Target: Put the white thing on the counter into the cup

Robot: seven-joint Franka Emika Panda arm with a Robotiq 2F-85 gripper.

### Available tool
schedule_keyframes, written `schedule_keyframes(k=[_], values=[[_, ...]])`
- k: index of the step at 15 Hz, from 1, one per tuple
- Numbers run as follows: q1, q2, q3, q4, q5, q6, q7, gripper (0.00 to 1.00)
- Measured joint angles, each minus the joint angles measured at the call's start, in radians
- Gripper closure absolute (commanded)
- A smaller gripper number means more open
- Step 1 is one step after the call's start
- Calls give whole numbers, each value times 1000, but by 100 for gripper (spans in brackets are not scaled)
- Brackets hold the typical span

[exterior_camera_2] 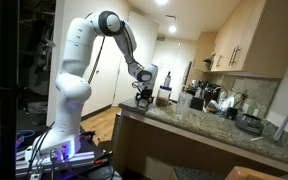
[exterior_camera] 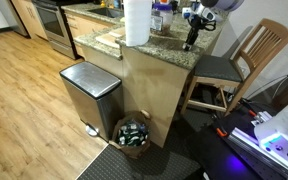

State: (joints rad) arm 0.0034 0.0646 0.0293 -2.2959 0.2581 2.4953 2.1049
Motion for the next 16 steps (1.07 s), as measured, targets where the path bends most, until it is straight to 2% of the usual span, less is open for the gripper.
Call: schedule_keyframes(k=[2, 7, 10, 12, 16], values=[[0, 0, -8, 7, -3, 0, 1, 62], [0, 0, -20, 8, -9, -1, 30, 62], [-1, -21, -39, 20, -99, -45, 115, 62], [-2, -80, -48, 45, -156, -140, 173, 62], [-3, -275, -45, 85, -154, -275, 194, 62]])
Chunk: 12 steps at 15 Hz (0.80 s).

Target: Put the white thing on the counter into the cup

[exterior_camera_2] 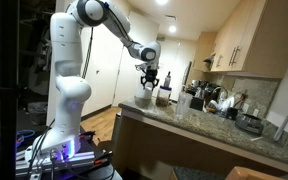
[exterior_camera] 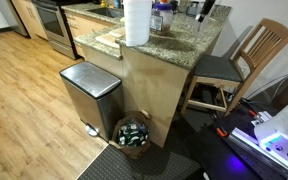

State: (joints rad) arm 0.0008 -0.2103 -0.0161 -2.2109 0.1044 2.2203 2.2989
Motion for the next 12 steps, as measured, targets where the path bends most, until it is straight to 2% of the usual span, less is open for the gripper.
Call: schedule_keyframes(k=[1, 2, 3, 7, 9, 12], values=[[-2, -50, 0, 13, 11, -38, 6, 37], [-6, -95, 0, 28, 18, -95, 8, 37], [-10, -131, 0, 37, 20, -140, 11, 62], [-22, -155, 7, 37, 12, -139, 17, 62], [-42, -127, 0, 47, 37, -49, 41, 62], [-81, -53, -35, 130, 88, 71, 53, 62]])
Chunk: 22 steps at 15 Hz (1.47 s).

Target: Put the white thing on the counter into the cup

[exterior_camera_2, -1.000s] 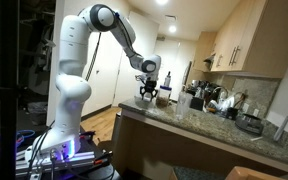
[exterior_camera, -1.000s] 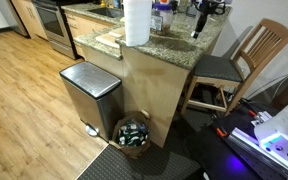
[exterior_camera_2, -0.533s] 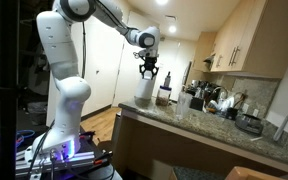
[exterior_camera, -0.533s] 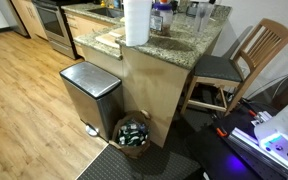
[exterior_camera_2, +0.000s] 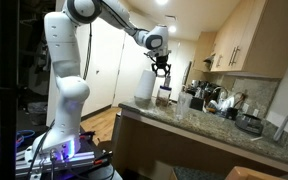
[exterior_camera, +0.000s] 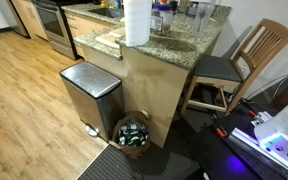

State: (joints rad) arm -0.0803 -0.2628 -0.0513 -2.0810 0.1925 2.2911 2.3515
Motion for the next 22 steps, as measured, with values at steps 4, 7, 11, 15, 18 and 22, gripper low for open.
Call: schedule_keyframes(k=[4, 7, 11, 15, 18, 22], values=[[-39, 127, -37, 124, 27, 130, 71, 37], [-43, 169, -39, 156, 28, 146, 90, 62], [-46, 195, -66, 162, 75, 185, 120, 62], [-60, 267, -106, 197, 150, 285, 150, 62], [-64, 316, -125, 218, 138, 302, 215, 62], [-80, 366, -152, 221, 115, 302, 254, 62]])
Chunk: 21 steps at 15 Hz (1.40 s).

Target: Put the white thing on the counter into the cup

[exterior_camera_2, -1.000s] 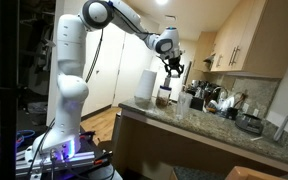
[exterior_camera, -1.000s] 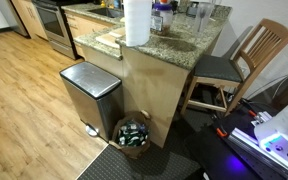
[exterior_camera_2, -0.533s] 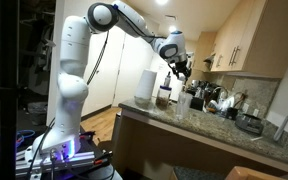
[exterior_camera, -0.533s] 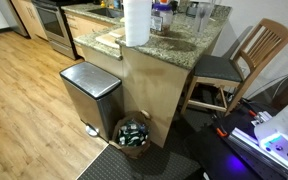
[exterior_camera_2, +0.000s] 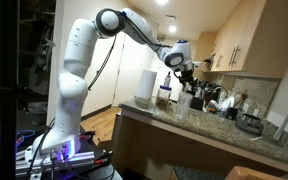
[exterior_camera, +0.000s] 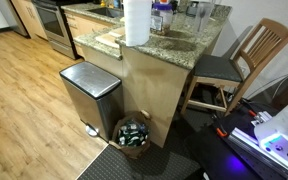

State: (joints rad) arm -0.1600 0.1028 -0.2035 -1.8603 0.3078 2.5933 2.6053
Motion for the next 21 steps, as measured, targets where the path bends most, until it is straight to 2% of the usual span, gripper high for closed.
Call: schedule_keyframes(k=[4, 9, 10, 12, 13, 21], values=[[-8, 10, -2, 1, 2, -6, -6, 62], [-5, 28, 22, 0, 57, -6, -83, 62], [-4, 34, 26, 1, 66, -4, -97, 37], [-3, 39, 27, 1, 66, -4, -99, 37], [-3, 38, 26, 1, 66, -4, -99, 62], [3, 46, 36, 0, 66, -7, -100, 62]])
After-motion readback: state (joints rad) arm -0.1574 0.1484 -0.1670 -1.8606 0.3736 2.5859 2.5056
